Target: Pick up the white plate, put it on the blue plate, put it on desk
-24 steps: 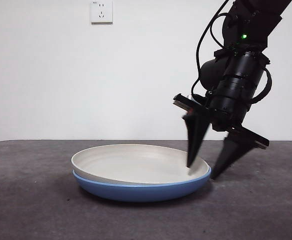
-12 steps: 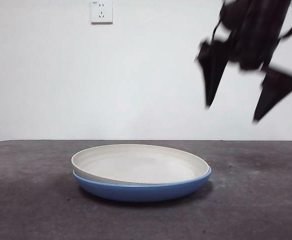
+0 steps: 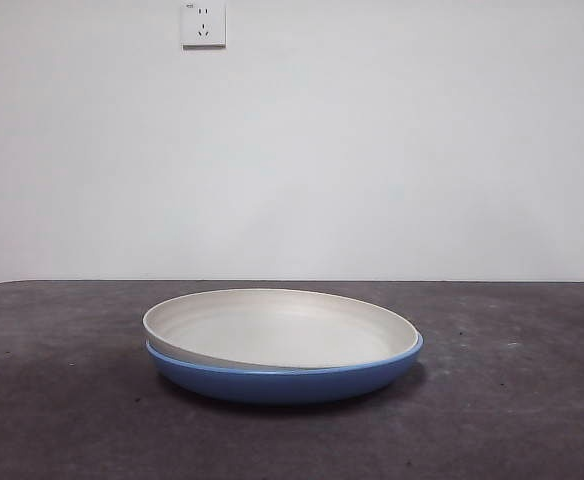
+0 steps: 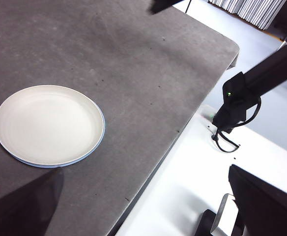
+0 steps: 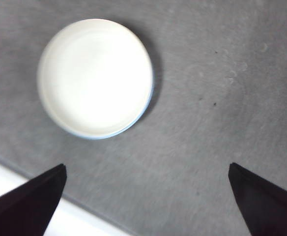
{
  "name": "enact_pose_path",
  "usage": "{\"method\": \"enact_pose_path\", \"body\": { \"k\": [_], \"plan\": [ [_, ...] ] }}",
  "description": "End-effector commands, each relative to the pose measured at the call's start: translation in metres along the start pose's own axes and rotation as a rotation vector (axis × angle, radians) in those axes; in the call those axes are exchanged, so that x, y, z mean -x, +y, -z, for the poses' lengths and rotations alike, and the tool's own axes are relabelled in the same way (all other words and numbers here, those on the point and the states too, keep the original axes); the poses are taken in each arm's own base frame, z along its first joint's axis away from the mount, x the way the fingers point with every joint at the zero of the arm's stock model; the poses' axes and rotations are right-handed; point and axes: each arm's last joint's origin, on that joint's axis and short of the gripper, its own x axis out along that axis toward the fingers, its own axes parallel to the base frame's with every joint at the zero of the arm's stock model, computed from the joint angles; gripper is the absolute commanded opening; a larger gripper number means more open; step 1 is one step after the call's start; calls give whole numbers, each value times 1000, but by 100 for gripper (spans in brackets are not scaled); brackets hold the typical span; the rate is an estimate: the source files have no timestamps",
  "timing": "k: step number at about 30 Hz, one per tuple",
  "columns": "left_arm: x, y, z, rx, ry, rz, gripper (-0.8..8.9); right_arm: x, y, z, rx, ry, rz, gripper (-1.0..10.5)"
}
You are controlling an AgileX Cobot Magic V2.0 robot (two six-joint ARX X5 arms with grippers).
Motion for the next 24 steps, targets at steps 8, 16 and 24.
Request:
{"method": "enact_pose_path", "body": {
  "k": [8, 16, 24],
  "plan": [
    [2, -1, -5, 48, -38, 13, 657, 90, 16, 86, 139, -235, -140, 619],
    [2, -1, -5, 47, -40, 13, 657, 126, 12, 138, 184, -417, -185, 616],
    [2, -1, -5, 47, -40, 13, 652, 130, 11, 147, 192, -440, -201, 615]
  ]
}}
